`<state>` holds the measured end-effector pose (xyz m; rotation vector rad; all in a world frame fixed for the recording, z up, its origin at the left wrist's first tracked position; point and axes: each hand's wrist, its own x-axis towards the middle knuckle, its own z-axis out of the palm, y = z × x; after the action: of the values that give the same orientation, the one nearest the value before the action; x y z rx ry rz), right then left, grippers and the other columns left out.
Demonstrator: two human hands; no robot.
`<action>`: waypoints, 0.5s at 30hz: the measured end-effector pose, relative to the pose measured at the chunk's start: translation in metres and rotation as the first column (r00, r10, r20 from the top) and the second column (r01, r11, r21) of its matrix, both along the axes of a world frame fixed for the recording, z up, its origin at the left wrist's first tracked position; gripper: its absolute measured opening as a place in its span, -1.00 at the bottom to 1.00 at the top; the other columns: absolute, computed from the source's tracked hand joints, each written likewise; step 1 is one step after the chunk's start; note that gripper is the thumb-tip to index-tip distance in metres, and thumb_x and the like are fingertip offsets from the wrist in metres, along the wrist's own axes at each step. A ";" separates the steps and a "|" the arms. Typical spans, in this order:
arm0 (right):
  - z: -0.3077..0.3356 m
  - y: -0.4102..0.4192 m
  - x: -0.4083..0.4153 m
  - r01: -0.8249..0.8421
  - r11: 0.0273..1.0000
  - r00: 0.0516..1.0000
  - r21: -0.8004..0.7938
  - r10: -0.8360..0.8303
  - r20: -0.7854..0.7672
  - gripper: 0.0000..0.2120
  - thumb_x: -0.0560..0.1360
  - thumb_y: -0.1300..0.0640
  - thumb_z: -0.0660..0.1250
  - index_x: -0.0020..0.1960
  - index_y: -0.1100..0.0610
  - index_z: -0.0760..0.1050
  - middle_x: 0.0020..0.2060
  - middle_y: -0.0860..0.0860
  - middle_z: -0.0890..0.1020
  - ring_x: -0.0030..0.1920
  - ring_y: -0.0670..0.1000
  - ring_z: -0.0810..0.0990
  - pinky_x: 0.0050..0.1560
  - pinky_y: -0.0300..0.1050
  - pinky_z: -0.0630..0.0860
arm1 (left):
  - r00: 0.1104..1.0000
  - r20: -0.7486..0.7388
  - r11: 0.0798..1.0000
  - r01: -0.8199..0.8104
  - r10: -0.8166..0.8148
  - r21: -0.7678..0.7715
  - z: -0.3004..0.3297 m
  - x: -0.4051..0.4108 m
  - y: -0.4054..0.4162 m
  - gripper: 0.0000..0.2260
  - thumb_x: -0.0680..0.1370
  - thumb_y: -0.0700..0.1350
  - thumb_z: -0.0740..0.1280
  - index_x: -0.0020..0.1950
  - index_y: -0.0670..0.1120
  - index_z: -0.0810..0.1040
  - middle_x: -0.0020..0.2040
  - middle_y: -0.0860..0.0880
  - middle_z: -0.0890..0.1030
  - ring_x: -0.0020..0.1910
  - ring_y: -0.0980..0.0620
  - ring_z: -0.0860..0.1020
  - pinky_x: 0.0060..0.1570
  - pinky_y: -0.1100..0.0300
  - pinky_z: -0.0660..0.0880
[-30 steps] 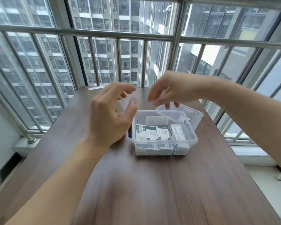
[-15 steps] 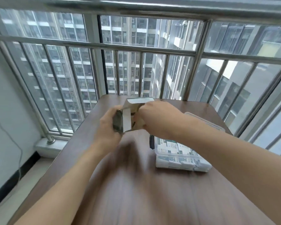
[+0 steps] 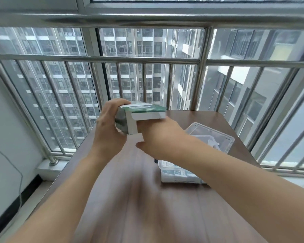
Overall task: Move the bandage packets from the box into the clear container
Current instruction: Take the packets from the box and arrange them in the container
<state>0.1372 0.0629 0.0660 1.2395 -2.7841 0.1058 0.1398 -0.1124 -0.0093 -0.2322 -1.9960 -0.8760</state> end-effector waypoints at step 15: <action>0.000 0.010 -0.023 0.073 0.995 0.914 0.073 -0.096 0.395 -0.61 0.67 0.08 0.19 0.45 0.18 0.31 -0.23 0.15 0.69 -0.43 0.00 0.69 -0.52 -0.23 0.56 | 0.966 0.256 0.998 -0.029 0.043 -0.055 0.009 0.009 0.014 -0.30 0.29 -0.40 0.50 0.32 0.10 0.43 0.17 0.11 0.45 0.18 0.05 0.45 0.14 0.01 0.52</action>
<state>0.1142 0.0725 0.0656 1.2256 -3.2027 0.3089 0.1490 -0.0981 -0.0005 -0.1143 -2.2583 -0.8683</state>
